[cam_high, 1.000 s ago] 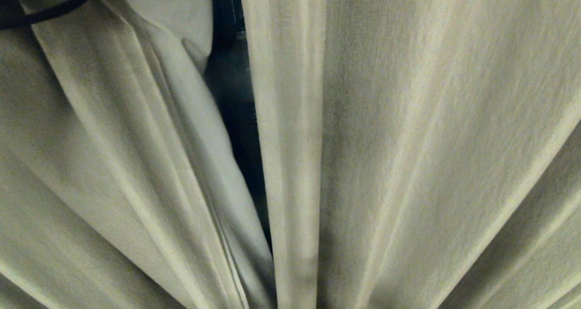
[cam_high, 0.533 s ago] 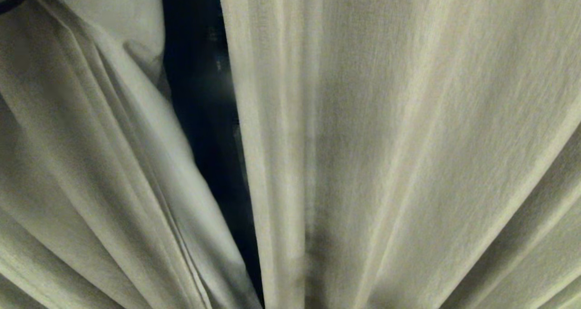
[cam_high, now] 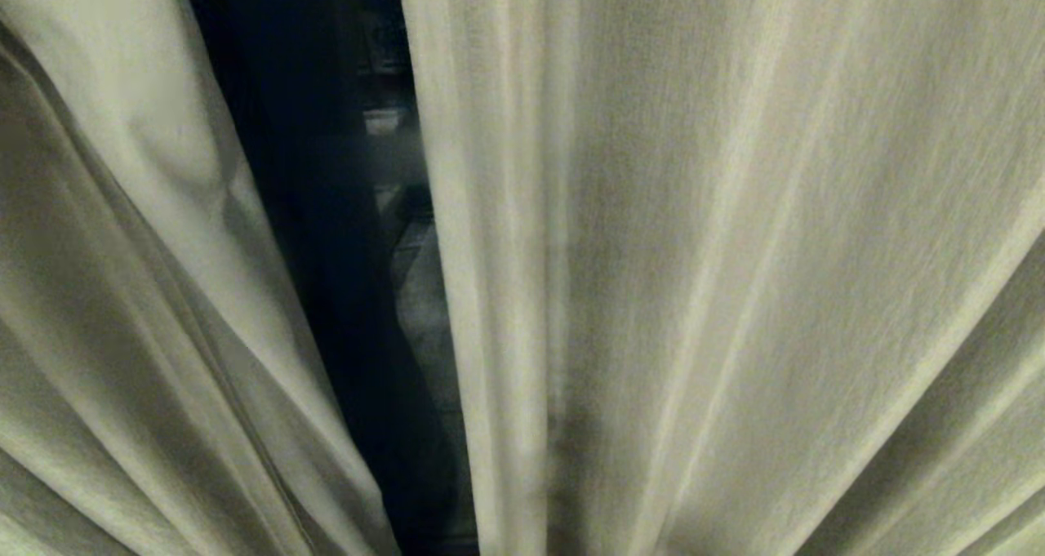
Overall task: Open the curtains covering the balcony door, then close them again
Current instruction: Pull the outer curtains open on both sides
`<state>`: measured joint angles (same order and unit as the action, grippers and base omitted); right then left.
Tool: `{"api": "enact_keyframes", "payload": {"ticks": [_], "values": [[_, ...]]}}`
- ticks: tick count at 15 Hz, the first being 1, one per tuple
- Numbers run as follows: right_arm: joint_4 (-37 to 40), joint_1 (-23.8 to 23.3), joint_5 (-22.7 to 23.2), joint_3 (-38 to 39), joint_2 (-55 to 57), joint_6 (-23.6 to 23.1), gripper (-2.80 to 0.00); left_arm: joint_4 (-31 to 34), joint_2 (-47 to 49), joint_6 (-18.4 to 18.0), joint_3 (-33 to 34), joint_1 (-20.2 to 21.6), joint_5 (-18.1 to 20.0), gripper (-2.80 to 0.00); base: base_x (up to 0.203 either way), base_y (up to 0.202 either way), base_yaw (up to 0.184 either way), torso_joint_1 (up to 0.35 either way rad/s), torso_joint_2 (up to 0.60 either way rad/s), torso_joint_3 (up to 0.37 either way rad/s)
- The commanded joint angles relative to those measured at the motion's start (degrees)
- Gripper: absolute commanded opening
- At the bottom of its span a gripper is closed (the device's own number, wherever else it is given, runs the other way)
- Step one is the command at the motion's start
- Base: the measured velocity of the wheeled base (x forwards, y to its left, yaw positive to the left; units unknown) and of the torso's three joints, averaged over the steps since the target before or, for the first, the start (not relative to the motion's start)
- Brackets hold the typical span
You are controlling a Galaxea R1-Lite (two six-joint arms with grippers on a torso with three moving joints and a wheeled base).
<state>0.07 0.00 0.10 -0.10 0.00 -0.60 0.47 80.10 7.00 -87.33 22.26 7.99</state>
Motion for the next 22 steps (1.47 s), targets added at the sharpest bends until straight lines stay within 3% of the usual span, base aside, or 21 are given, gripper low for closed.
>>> {"api": "enact_keyframes", "payload": {"ticks": [1, 5, 9, 13, 15, 18, 22], "values": [[0.01, 0.00, 0.02, 0.01, 0.09, -0.02, -2.80, -0.68, 2.54, 0.16, -0.18, 4.05, 2.67, -2.80, 0.000, 0.000, 0.000, 0.000, 0.00, 0.000], [0.01, 0.00, -0.01, 0.01, 0.09, -0.02, -2.80, -5.02, 6.62, 2.49, -0.29, 12.40, 12.78, -2.80, 0.000, 0.000, 0.000, 0.000, 0.00, 0.000], [0.01, 0.00, -0.01, 0.01, 0.09, -0.02, -2.80, -7.49, 10.39, 3.53, -2.25, 17.14, 19.48, -2.80, 0.000, 0.000, 0.000, 0.000, 0.00, 0.000], [0.01, 0.00, 0.08, 0.01, 0.09, -0.02, -2.80, -10.10, 12.72, 3.74, -2.63, 21.30, 20.96, -2.80, 0.000, 0.000, 0.000, 0.000, 0.00, 0.000], [0.01, 0.00, 0.08, 0.01, 0.09, -0.02, -2.80, -12.61, 13.82, 5.50, -2.51, 23.47, 21.65, -2.80, 0.000, 0.000, 0.000, 0.000, 0.00, 0.000], [0.01, 0.00, 0.00, 0.01, 0.09, -0.02, -2.80, -14.70, 15.46, 6.35, -2.25, 27.58, 26.15, -2.80, 0.000, 0.000, 0.000, 0.000, 0.00, 0.000], [0.01, 0.00, -0.01, 0.01, 0.09, -0.02, -2.80, -19.87, 18.70, 8.60, -2.27, 31.74, 26.72, -2.80, 0.000, 0.000, 0.000, 0.000, 0.00, 0.000]]}}
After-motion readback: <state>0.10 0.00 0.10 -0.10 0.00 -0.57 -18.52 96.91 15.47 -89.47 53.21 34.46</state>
